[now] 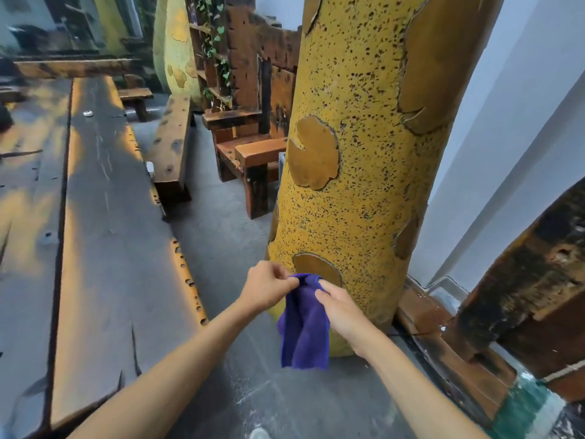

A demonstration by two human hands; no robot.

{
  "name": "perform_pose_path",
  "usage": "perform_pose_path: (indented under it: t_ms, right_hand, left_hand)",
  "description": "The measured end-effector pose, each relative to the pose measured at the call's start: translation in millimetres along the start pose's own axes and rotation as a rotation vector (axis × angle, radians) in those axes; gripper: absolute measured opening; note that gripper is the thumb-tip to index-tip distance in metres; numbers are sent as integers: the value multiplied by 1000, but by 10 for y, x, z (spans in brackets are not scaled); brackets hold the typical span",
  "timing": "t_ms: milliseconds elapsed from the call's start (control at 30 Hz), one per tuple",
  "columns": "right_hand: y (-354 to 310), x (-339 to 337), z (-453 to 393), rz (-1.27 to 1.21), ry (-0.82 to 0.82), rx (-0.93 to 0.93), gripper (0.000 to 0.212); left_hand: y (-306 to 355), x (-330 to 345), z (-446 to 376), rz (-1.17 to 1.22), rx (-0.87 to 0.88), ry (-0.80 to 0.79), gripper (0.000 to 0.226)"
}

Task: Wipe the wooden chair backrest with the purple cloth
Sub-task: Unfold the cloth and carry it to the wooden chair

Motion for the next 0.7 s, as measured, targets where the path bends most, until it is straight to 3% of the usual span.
perform_pose_path:
  t_ms: [133,200,300,367,467,567,633,700]
  right_hand:
    - [-351,-86,-607,-13,103,34,45]
    - [-595,-55,-960,35,96,23,45]
    - [-974,25,-1433,25,107,-54,43]
    - [-1153,107,-1715,23,116,-82,36]
    - [-1413,224,-2079,69,139,-145,25]
    - [-1751,346,-2468,151,99,-173,70]
    - [-1998,506,-2699,281,7,-244,64]
    - [-2191,607,-2952,488,8,-320,51]
  left_hand:
    - [-756,-535,-635,374,-296,178,29]
    - [-1056,-925,-908,364,-332,279,36]
    - [-1360,-1535,-1227,317,-355,423,21]
    - [-1527,-1891,-1422,316,-394,484,29]
    - [-1615,-2310,-1699,262,-366,482,45]
    - [-1649,-2690,-1962,200,-354,465,48]
    - [-1640,-2860,-2113,133,-331,400,41]
    - [-1661,-2974,-2283,33,-307,315,62]
Point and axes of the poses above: each hand's wrist, its own z-axis away from the middle knuckle, its own x-axis out of the palm, y = z × x, the point moved 8 cm from there along -z, towards the middle knuckle, and after that the axes turned 4 degrees about x, right-handed, at the moved point
